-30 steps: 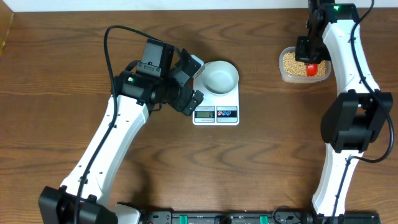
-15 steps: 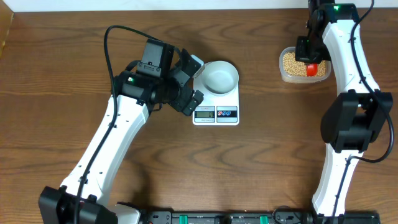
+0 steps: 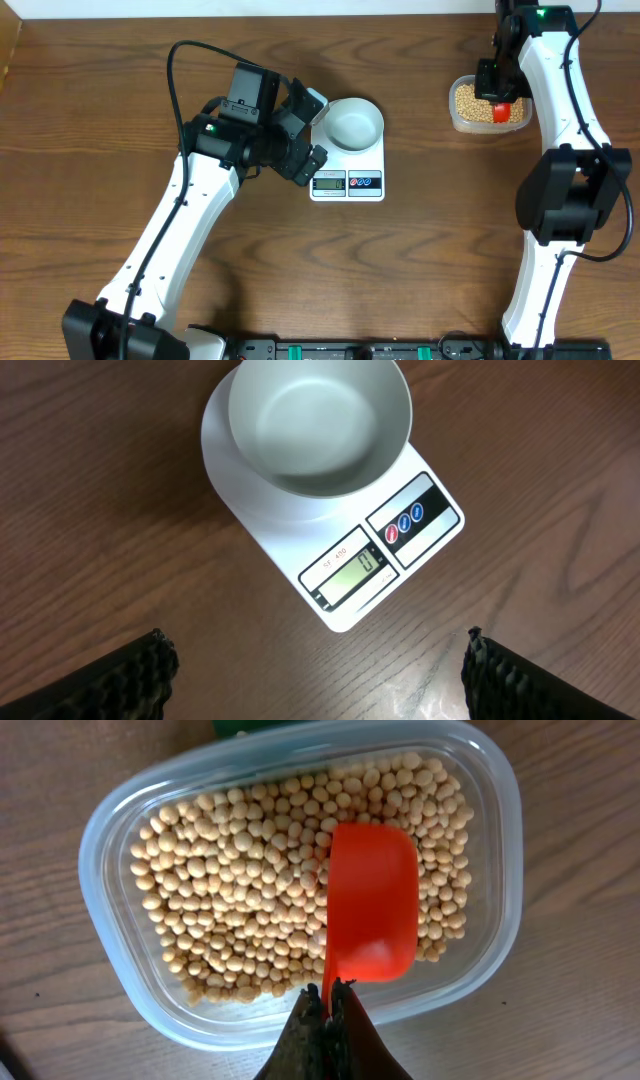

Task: Scoop item into bowl and weigh 50g on scale
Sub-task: 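Drag the red scoop through the soybeans with the right gripper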

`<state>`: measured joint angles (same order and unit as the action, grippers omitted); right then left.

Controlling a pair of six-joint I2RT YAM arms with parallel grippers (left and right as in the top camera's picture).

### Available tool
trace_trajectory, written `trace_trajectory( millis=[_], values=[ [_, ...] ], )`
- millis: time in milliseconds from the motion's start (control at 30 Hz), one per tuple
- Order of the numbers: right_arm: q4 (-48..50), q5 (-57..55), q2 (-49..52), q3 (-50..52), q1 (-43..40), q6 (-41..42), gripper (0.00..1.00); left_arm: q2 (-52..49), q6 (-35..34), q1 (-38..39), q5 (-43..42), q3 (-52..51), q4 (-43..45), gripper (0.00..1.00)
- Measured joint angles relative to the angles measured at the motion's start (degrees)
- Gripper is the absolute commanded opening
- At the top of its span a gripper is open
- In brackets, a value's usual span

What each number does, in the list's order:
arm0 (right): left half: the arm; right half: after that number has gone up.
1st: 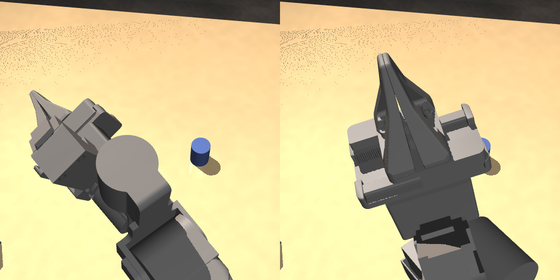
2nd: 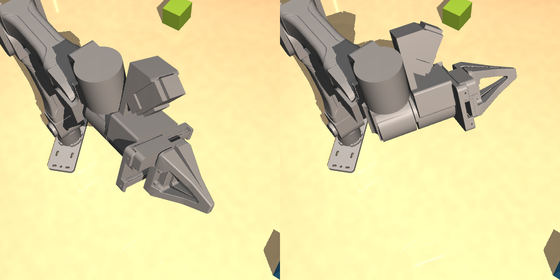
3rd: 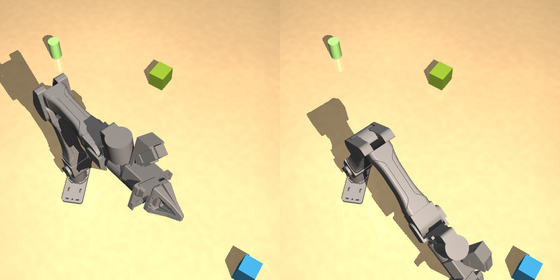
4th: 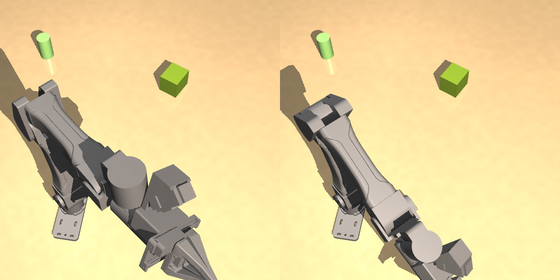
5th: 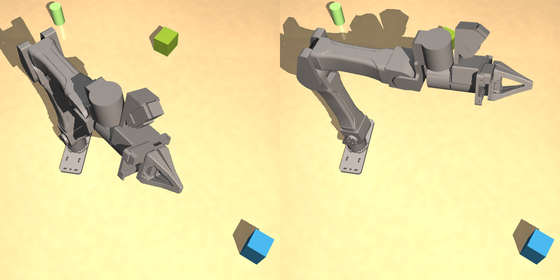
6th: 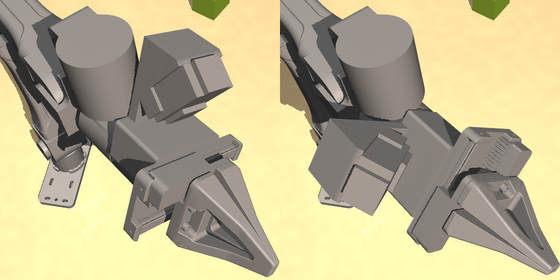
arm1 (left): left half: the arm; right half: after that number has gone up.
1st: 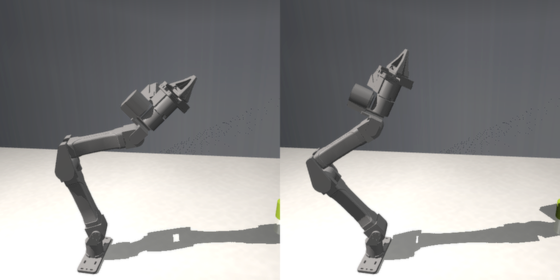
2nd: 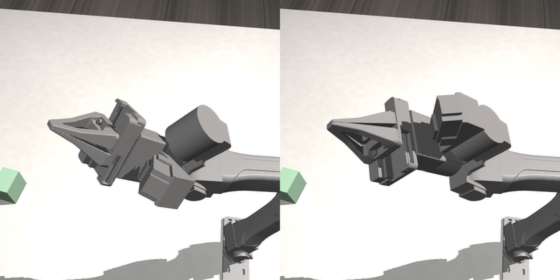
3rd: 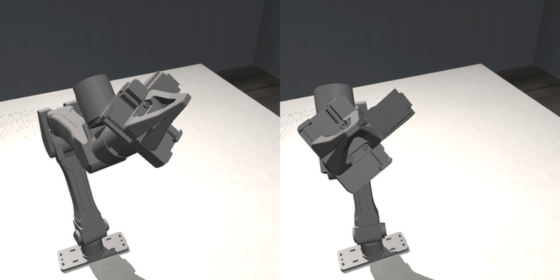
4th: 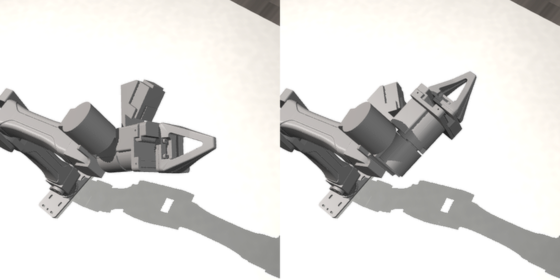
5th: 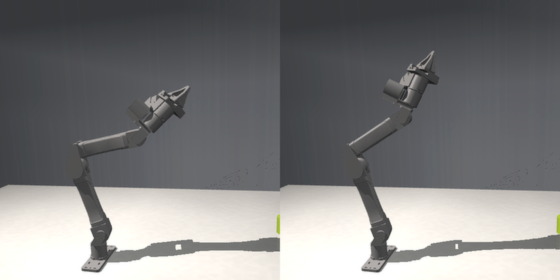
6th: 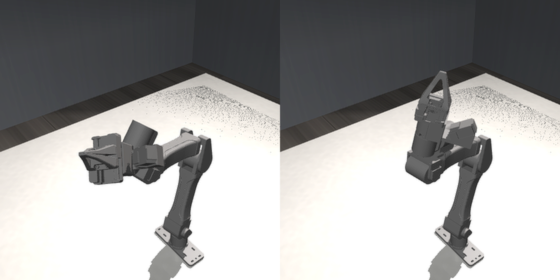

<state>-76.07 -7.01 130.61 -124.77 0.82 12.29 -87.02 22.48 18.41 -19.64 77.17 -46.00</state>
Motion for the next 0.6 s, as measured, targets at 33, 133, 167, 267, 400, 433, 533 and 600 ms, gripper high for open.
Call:
trace_trajectory(
  millis=[33,133,167,267,400,433,533,600],
  values=[
    [-0.2,0.0,0.0,0.0,0.0,0.0,0.01,0.0,0.0,0.0,0.0,0.0,0.0,0.93],
    [-0.4,0.0,0.0,0.0,0.0,-0.1,0.01,0.0,0.0,0.0,0.0,0.0,0.0,0.93],
    [-0.5,0.0,0.0,0.0,0.0,-0.2,0.01,0.0,0.0,0.0,0.0,0.0,0.0,0.93],
    [-0.5,0.1,0.0,0.0,0.0,-0.6,0.01,0.0,0.0,0.0,0.0,0.0,0.0,0.93],
    [-0.6,0.1,0.0,0.0,0.0,-0.8,0.01,0.0,0.0,0.0,0.0,0.0,0.0,0.93],
    [-0.6,0.2,0.0,0.0,0.0,-0.9,0.01,0.0,0.0,0.0,0.0,0.0,0.0,0.93],
    [-0.1,1.7,0.0,0.0,-0.3,-1.6,0.01,0.0,0.0,0.0,0.0,0.0,0.0,0.94],
    [0.6,3.0,0.1,0.2,-0.6,-2.1,0.01,0.0,0.0,0.0,0.0,0.0,0.0,0.93]
  ],
)
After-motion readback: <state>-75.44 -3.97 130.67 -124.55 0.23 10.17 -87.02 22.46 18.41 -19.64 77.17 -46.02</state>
